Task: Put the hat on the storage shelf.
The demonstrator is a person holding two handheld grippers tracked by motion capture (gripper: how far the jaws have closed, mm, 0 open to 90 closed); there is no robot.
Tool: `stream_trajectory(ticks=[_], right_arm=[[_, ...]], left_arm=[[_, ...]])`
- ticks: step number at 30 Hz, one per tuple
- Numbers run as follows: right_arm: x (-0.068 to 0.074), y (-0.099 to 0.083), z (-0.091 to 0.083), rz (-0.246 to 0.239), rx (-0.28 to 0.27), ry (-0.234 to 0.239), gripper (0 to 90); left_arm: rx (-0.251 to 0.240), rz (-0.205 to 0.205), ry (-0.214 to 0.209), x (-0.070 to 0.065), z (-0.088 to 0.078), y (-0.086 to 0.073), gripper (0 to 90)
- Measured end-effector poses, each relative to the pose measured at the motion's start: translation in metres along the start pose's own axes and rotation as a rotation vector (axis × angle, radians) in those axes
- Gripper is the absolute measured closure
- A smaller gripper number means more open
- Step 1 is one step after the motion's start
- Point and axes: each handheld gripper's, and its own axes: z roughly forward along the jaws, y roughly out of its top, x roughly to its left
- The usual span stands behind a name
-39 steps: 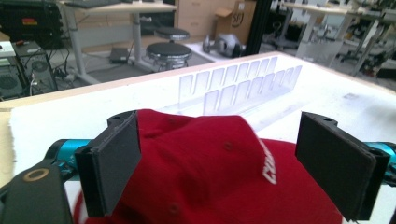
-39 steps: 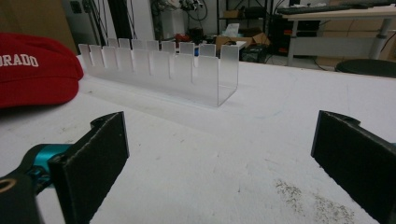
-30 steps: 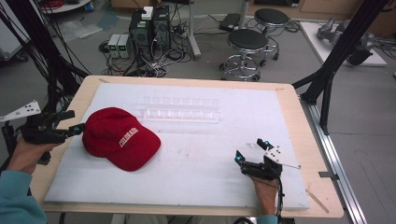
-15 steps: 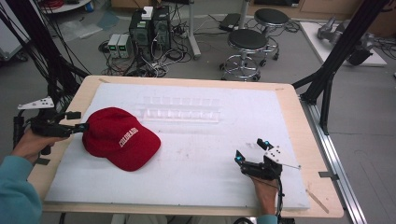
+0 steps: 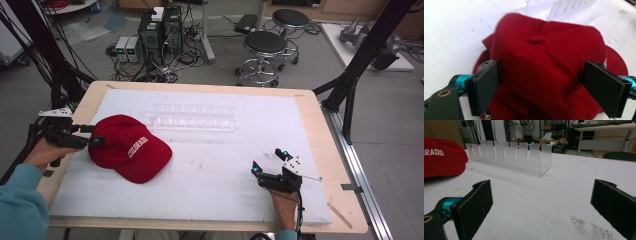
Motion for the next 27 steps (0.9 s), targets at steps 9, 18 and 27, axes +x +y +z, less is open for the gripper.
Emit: stream_trajectory(ticks=[9, 18, 27], right_arm=[[0.0, 0.0, 0.0, -0.002, -0.001, -0.001, 2.9], [0.0, 0.0, 0.0, -0.005, -0.001, -0.002, 2.9], [0.001, 0.0, 0.0, -0.008, 0.005, 0.0, 2.9]], left_arm=[[0.043, -0.013, -0.049, -0.001, 0.007, 0.0, 40.9], [0.012, -0.016, -0.056, -0.01, 0.0, 0.003, 72.8], [-0.052, -0.005, -0.067, -0.022, -0.012, 0.007, 86.4]])
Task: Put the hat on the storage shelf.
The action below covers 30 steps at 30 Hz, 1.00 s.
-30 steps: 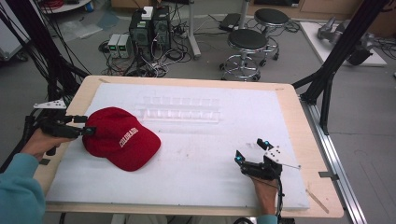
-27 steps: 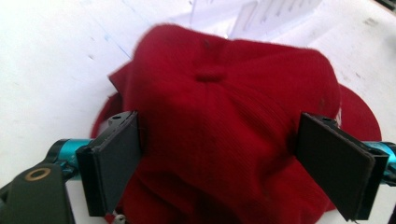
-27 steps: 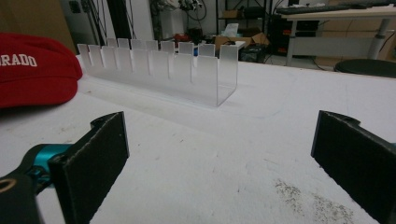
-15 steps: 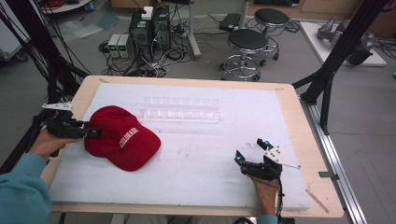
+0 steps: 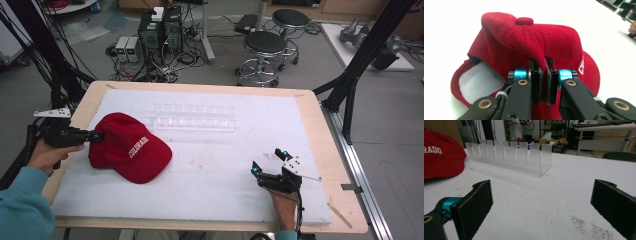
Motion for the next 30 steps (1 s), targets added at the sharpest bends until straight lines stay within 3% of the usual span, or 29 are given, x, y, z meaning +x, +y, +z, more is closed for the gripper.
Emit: stream_trajectory(ticks=[19, 30], right_arm=[[0.001, 0.0, 0.0, -0.006, -0.001, -0.008, 2.9], [-0.001, 0.0, 0.001, 0.008, 0.0, -0.005, 2.9]], left_arm=[[-0.112, 0.094, 0.053, -0.049, -0.018, 0.042, 87.2], [-0.124, 0.137, 0.077, -0.081, -0.015, 0.065, 87.3]])
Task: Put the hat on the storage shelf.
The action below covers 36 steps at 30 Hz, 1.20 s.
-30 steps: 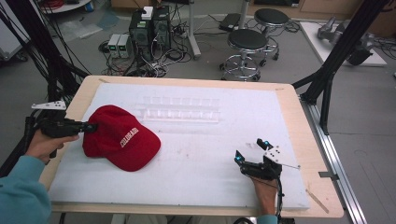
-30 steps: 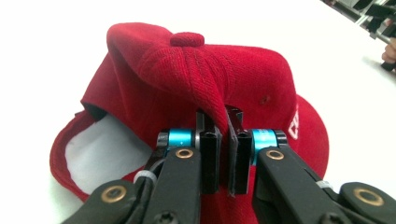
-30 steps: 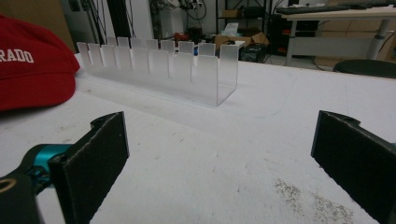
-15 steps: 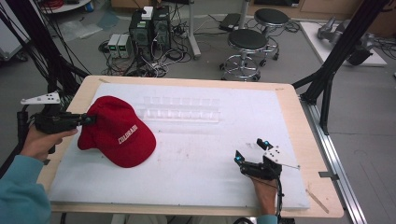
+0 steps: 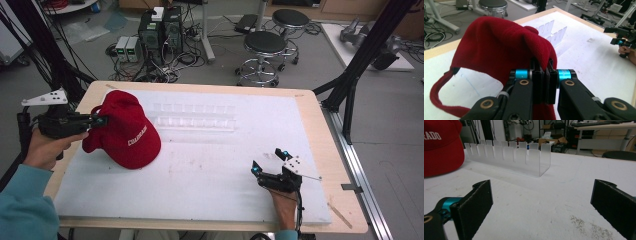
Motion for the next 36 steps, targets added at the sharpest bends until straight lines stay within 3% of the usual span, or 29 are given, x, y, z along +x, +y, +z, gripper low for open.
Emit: stream_trajectory(ticks=[7, 10, 18, 24, 36], right_arm=[[0.0, 0.002, 0.001, 0.009, 0.023, 0.004, 3.0], [0.004, 0.01, 0.003, 0.03, 0.039, 0.056, 4.2], [0.021, 0.039, 0.013, 0.019, 0.048, 0.156, 4.2], [0.039, 0.061, 0.025, -0.021, 0.049, 0.234, 4.1], [0.07, 0.094, 0.055, -0.05, 0.086, 0.384, 4.2]], left_arm=[[0.021, 0.033, -0.025, -0.019, 0.014, 0.011, 87.4], [0.031, 0.053, -0.043, -0.029, 0.021, 0.015, 87.4], [0.036, 0.083, -0.078, -0.053, 0.044, 0.026, 87.4], [0.029, 0.101, -0.107, -0.071, 0.061, 0.033, 87.4], [0.032, 0.137, -0.148, -0.099, 0.095, 0.043, 87.4]])
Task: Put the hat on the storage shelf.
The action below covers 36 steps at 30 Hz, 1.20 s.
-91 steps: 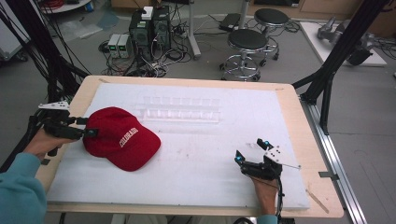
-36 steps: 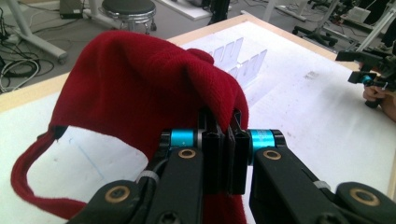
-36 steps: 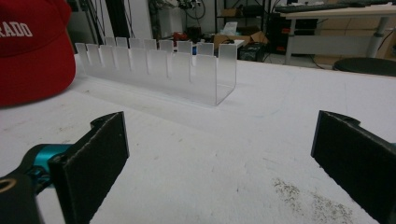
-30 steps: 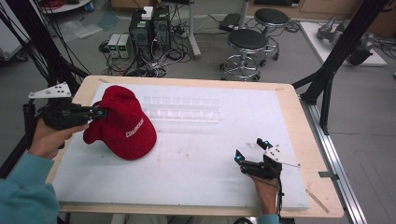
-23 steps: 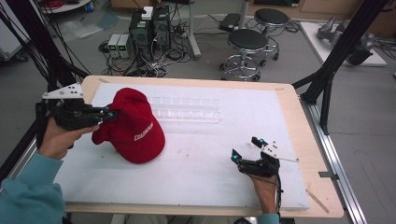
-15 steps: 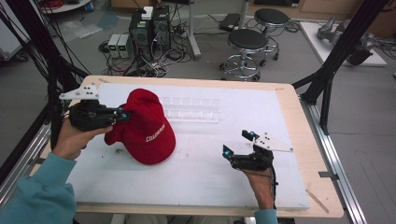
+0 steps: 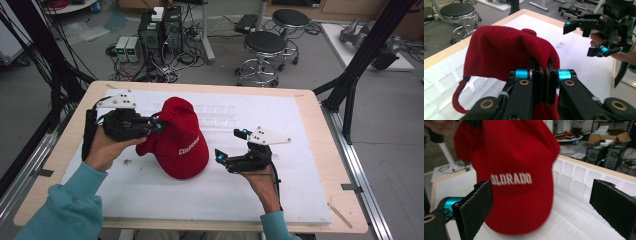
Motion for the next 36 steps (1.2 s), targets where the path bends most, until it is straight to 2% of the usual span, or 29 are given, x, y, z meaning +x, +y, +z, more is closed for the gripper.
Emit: stream_trajectory(ticks=[5, 9, 10, 11, 16, 19, 20, 24, 27, 31, 36], right_arm=[[0.003, 0.009, 0.011, -0.005, 0.016, 0.038, 4.4], [0.006, 0.014, 0.023, -0.016, 0.056, 0.076, 7.2], [0.007, 0.015, 0.024, -0.018, 0.06, 0.085, 10.2], [0.009, 0.018, 0.028, -0.034, 0.065, 0.117, 17.4], [0.01, 0.022, 0.035, -0.027, 0.072, 0.125, 19.3], [0.009, 0.023, 0.037, -0.01, 0.091, 0.139, 25.2], [0.009, 0.024, 0.038, -0.018, 0.098, 0.126, 25.8], [0.008, 0.023, 0.038, -0.008, 0.111, 0.127, 28.3], [0.007, 0.023, 0.037, -0.01, 0.119, 0.138, 40.9], [0.008, 0.024, 0.036, -0.033, 0.113, 0.13, 51.8], [0.008, 0.024, 0.037, -0.033, 0.121, 0.151, 67.4]], left_arm=[[0.006, 0.004, -0.016, -0.006, 0.013, 0.003, 87.4], [0.017, 0.017, -0.024, -0.011, 0.022, 0.004, 87.4], [0.019, 0.02, -0.028, -0.013, 0.025, 0.005, 87.3], [0.022, 0.025, -0.03, -0.014, 0.026, 0.005, 87.4], [0.009, 0.027, -0.039, -0.02, 0.032, 0.006, 87.3], [0.003, 0.028, -0.042, -0.022, 0.034, 0.006, 87.3], [0.003, 0.03, -0.039, -0.022, 0.034, 0.006, 87.3], [0.004, 0.028, -0.042, -0.022, 0.034, 0.006, 87.3], [0.001, 0.028, -0.043, -0.022, 0.035, 0.005, 87.3], [-0.003, 0.033, -0.047, -0.024, 0.036, 0.006, 87.4], [0.0, 0.041, -0.05, -0.025, 0.037, 0.006, 87.3]])
